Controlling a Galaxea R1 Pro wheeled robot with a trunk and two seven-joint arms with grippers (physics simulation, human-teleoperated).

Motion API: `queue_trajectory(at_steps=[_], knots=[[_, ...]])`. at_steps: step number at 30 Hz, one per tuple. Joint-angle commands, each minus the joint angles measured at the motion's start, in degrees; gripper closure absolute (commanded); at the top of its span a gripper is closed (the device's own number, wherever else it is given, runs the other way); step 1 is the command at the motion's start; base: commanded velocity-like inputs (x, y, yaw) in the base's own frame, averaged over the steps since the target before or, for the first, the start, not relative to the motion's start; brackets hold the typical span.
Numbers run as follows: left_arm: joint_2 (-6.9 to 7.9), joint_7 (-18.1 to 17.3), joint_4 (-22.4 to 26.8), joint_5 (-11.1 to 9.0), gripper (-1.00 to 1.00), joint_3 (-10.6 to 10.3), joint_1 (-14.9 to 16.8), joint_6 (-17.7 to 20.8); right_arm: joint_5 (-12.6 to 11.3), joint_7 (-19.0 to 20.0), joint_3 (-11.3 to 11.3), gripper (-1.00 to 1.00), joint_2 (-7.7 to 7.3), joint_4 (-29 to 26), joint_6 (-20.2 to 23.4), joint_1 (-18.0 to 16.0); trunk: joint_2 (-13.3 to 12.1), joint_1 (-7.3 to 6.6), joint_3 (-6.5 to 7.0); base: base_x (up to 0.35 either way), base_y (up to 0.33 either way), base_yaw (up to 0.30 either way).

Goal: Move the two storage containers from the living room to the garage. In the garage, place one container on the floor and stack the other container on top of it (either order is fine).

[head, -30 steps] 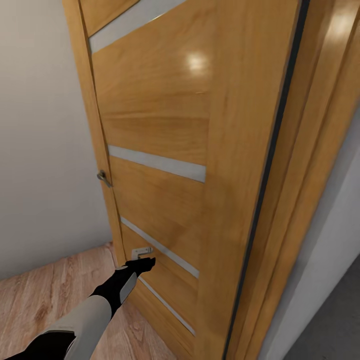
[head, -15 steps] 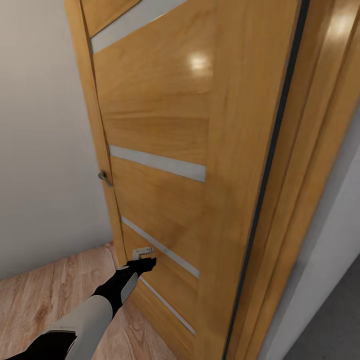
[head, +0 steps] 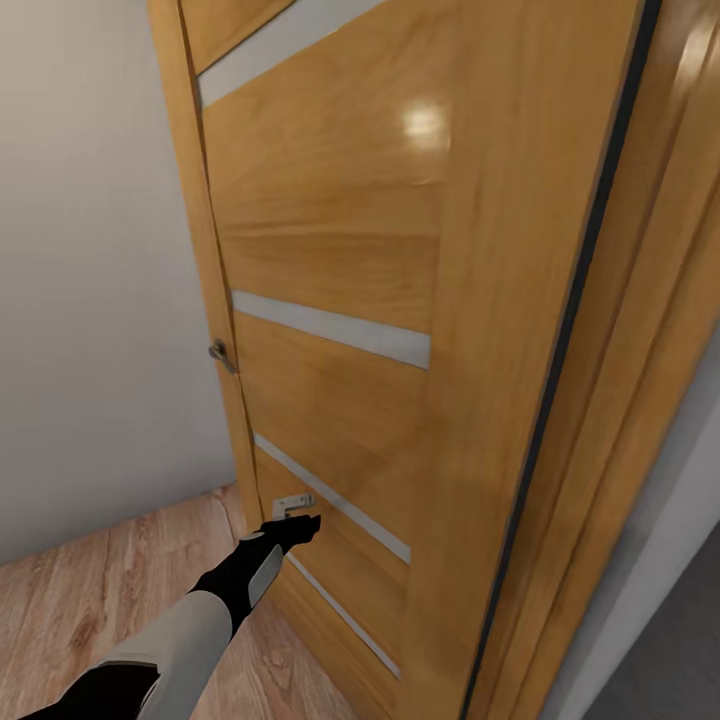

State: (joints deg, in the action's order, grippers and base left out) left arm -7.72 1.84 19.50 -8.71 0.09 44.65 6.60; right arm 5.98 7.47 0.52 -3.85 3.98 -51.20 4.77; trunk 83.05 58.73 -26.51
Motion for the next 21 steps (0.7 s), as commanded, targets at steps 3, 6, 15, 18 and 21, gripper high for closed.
queue_trajectory(at_steps=[3,6,15,18,21], knots=[[-0.02,0.18,0.13,-0.52,-1.0,0.0,0.0,0.35,0.26,-0.09,0.01,-1.0,-0.02,0.06,-0.22,-0.03,0.03,0.0,-0.05,0.0,0.0,0.0],[-0.02,0.18,0.15,-0.52,-1.0,0.0,0.0,0.35,0.26,-0.09,0.01,-1.0,-0.02,0.06,-0.22,-0.05,0.03,0.0,-0.05,0.0,0.048,0.0],[-0.02,0.18,0.16,-0.52,-1.0,0.0,0.0,0.35,0.26,-0.09,0.01,-1.0,-0.02,0.06,-0.22,-0.04,0.03,0.0,-0.05,0.0,0.121,0.0],[-0.02,0.18,0.17,-0.52,-1.0,0.0,0.0,0.35,0.26,-0.09,0.01,-1.0,-0.02,0.06,-0.22,-0.06,0.03,0.0,-0.05,0.0,0.014,0.0],[-0.08,0.18,0.16,-0.52,-1.0,0.0,0.0,0.35,0.26,-0.09,0.01,-1.0,-0.03,0.06,-0.22,-0.05,0.03,0.0,-0.05,0.0,0.004,0.0]])
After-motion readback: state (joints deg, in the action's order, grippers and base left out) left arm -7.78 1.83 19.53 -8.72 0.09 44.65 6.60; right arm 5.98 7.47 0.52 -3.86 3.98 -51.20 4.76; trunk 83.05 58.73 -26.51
